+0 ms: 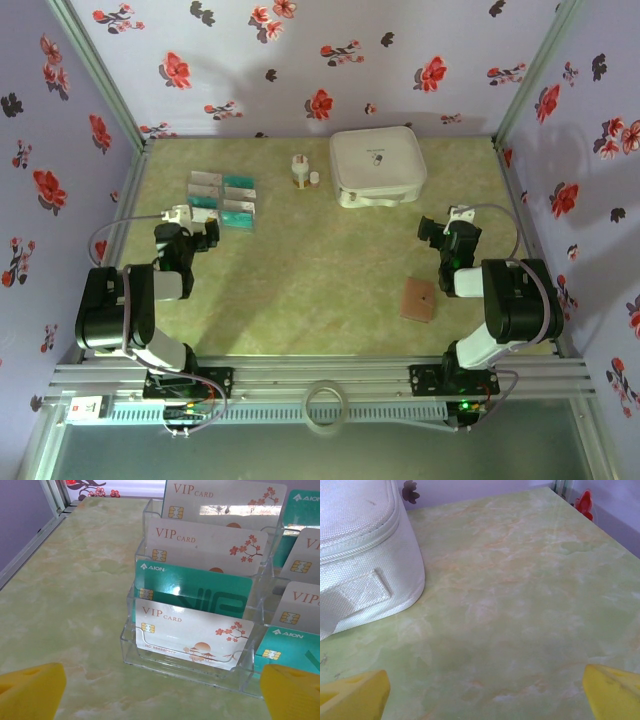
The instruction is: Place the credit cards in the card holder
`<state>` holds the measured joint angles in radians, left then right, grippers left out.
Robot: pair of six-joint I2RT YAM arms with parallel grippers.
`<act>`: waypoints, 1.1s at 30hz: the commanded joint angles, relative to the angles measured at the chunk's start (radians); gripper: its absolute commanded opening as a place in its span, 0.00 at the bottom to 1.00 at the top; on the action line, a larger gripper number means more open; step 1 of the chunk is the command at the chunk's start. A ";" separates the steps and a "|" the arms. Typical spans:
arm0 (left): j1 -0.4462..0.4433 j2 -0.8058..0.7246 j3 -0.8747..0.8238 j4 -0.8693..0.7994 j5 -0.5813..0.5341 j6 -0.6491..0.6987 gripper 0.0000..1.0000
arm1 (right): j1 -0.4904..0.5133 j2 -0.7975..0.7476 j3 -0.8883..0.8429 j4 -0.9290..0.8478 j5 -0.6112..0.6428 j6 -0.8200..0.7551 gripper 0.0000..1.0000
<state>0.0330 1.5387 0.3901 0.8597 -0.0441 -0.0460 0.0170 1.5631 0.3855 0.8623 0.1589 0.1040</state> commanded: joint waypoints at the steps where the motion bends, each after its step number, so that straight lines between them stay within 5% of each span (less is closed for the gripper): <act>1: -0.002 0.002 0.006 0.017 -0.016 -0.001 1.00 | -0.011 0.000 0.018 -0.006 -0.009 -0.010 0.99; 11: -0.001 -0.011 -0.007 0.029 -0.013 -0.005 1.00 | -0.011 -0.019 0.026 -0.037 -0.001 -0.007 0.99; 19: 0.002 -0.151 0.057 -0.196 -0.014 -0.006 1.00 | -0.002 -0.179 0.011 -0.143 0.031 -0.008 0.99; 27: -0.007 -0.306 0.224 -0.587 -0.045 -0.137 1.00 | -0.014 -0.418 0.213 -0.842 0.232 0.415 0.99; 33: -0.117 -0.370 0.332 -0.840 -0.094 -0.244 1.00 | -0.018 -0.495 0.259 -1.109 0.011 0.468 0.99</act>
<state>-0.0277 1.1984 0.6807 0.2184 -0.0978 -0.2142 0.0040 1.0828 0.6327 0.0036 0.2577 0.4732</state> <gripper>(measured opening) 0.997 0.993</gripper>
